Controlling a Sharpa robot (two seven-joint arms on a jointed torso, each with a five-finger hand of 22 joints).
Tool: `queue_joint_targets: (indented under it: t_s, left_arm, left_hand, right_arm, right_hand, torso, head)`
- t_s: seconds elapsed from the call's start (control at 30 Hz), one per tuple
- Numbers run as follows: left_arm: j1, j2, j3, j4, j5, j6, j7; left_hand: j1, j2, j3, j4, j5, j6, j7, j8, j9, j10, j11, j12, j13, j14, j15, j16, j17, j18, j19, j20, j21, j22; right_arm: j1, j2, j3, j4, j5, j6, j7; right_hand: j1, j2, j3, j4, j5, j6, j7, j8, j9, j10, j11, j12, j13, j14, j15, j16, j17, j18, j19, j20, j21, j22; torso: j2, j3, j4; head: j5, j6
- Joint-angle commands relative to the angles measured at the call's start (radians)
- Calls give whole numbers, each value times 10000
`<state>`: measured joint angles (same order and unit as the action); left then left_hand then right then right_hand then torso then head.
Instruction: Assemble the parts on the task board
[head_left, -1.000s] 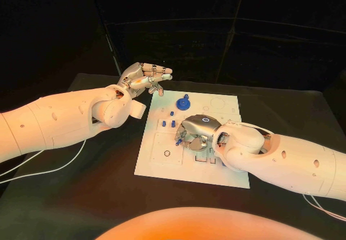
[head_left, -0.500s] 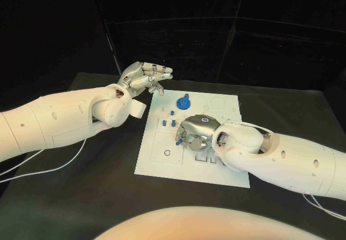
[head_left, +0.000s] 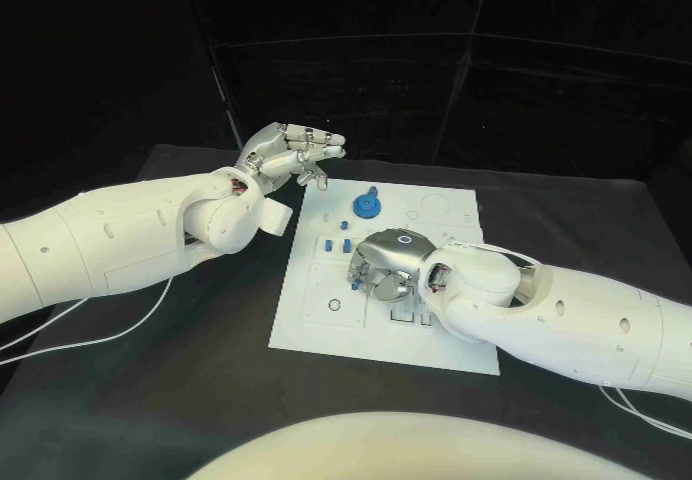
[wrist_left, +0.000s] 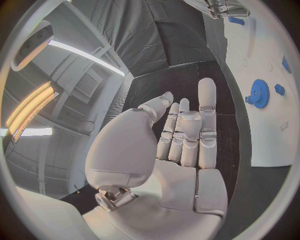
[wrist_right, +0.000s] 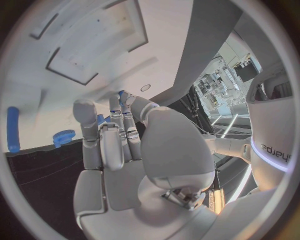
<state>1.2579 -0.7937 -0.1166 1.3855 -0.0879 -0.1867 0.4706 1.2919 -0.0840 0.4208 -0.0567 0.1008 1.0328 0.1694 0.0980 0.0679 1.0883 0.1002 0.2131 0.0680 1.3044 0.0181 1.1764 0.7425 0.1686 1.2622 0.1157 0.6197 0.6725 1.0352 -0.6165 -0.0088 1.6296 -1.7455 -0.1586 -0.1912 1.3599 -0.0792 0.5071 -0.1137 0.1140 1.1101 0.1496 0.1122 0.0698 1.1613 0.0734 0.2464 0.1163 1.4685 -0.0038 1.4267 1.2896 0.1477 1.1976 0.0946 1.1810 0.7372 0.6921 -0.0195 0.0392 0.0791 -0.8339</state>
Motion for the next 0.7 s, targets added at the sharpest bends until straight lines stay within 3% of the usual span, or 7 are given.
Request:
queue_joint_targets:
  t_s: [0.03, 0.57, 0.7]
  left_arm:
    - [14, -2, 7, 18, 48, 67, 48]
    - [15, 11, 7, 9, 48, 98, 23]
    - [15, 9, 7, 9, 48, 104, 12]
  left_hand:
    - [-66, 48, -48, -2, -21, -42, 60, 32, -15, -23, 46, 62, 7, -54, -14, -61, -9, 134, -69, -24, -39, -10]
    - [-74, 51, -70, 9, -22, -57, 65, 29, -14, -44, 51, 66, 6, -62, -8, -62, -22, 133, -68, -19, -54, -21]
    - [-78, 52, -80, 14, -23, -62, 67, 29, -14, -51, 54, 69, 6, -66, -6, -64, -31, 133, -67, -17, -60, -25]
  right_arm:
    - [1, 46, -8, 2, -107, 166, -14]
    - [1, 189, -8, -91, -132, 137, -17]
    - [2, 200, -8, -149, -133, 188, -57]
  right_hand:
    - [-95, -10, -23, 42, 27, 51, -9, -11, 7, 41, 4, -34, -12, 508, -37, 18, -12, -11, 5, 16, 26, -10]
    - [-147, -26, -62, 67, 18, 44, -10, -26, 3, 36, 4, -49, -22, 511, -39, 33, 15, -1, -27, 17, -1, -66]
    - [-231, -72, -106, 107, 11, -123, 42, -142, -33, -145, 58, -173, -88, 506, 0, 48, 44, 18, -115, 35, -85, -217]
  torso:
    - [0, -3, 1]
    - [-4, 2, 3]
    - [2, -2, -2]
  head:
    - [12, -12]
    - [26, -31]
    - [21, -34]
